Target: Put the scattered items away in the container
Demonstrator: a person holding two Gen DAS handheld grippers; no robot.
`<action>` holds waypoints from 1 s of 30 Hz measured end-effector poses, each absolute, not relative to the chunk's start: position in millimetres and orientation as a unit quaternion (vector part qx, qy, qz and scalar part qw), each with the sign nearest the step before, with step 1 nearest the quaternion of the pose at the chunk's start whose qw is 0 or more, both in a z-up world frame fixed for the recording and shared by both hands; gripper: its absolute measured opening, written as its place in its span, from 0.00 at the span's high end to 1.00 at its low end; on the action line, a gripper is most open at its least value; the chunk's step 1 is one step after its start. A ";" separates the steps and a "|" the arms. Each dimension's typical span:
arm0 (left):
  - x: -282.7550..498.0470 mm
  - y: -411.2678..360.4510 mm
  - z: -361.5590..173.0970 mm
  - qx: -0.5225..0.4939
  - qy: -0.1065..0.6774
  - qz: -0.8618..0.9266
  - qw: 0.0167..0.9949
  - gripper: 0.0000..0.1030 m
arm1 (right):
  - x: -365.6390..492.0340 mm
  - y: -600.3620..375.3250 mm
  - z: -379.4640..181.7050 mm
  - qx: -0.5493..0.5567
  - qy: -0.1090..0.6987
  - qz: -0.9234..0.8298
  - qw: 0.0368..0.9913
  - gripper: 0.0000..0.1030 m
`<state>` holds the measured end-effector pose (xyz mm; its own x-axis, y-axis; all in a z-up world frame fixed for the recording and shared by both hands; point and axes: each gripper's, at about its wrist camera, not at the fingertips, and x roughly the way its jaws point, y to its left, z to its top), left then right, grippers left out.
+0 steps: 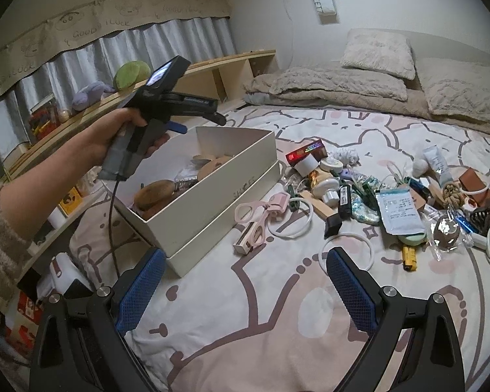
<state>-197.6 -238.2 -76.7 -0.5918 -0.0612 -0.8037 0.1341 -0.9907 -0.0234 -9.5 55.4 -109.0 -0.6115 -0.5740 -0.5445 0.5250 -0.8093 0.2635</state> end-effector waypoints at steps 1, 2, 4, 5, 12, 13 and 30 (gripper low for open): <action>-192.3 -237.1 -74.5 0.443 0.037 -0.894 0.056 0.00 | -8.3 55.6 -107.6 0.315 -0.039 -0.898 0.306 0.04; -187.3 -236.0 -72.7 0.438 0.034 -0.897 0.057 0.00 | -6.9 56.0 -105.8 0.313 -0.039 -0.899 0.305 0.04; -175.3 -234.5 -69.0 0.427 0.030 -0.902 0.057 0.00 | -4.2 57.0 -102.4 0.309 -0.039 -0.900 0.304 0.04; -169.8 -234.0 -67.9 0.422 0.029 -0.904 0.057 0.00 | -2.7 57.7 -100.7 0.306 -0.040 -0.901 0.304 0.04; -126.0 -225.5 -51.9 0.384 0.032 -0.921 0.048 0.00 | 7.4 60.1 -90.5 0.294 -0.039 -0.906 0.301 0.04; -119.3 -223.6 -49.2 0.378 0.032 -0.924 0.045 0.00 | 8.9 60.3 -89.0 0.292 -0.039 -0.907 0.301 0.04; -15.3 -173.1 -18.6 0.295 -0.007 -0.956 0.011 0.00 | 35.7 70.7 -71.6 0.269 -0.041 -0.919 0.287 0.04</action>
<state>-15.3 -173.1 -18.6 -0.8262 -0.0253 -0.5629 0.0171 -0.9997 0.0197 35.7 70.7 -71.6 -0.6910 -0.5485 -0.4707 0.5045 -0.8324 0.2295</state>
